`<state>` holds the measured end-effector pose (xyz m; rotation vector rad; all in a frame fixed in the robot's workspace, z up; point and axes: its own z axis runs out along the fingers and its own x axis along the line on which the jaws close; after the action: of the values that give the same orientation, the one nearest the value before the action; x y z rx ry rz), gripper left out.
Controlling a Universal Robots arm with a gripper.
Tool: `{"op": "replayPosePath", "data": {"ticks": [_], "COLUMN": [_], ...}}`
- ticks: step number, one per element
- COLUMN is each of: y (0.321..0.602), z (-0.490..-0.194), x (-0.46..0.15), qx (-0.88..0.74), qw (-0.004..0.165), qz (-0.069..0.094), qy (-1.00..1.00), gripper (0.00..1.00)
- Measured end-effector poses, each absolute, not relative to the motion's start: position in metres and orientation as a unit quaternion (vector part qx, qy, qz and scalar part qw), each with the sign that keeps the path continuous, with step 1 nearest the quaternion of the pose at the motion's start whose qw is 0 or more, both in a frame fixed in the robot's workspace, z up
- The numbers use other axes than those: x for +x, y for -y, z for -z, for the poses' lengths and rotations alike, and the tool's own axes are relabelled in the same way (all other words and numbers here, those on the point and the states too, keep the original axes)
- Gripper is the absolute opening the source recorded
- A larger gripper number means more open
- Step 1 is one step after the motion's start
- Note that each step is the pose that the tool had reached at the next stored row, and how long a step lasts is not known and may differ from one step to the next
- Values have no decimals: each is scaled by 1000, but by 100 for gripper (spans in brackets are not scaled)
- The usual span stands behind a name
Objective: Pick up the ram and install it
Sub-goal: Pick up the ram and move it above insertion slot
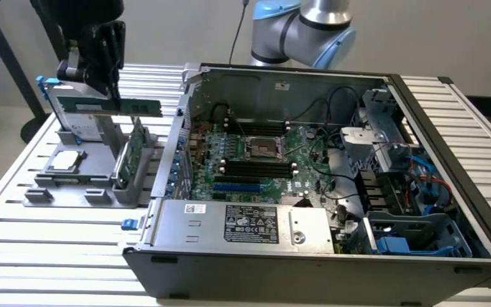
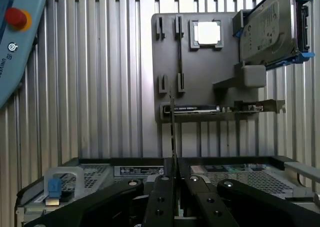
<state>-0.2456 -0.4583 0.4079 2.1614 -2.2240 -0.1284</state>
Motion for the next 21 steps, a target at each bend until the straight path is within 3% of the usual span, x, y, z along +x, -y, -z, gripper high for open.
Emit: {"op": "replayPosePath", "data": {"ticks": [21], "y": [458], "z": [-412], "x": [-150], "qx": [699], "qw": [19], "qz": [41], "qy": [714], "gripper": [14]}}
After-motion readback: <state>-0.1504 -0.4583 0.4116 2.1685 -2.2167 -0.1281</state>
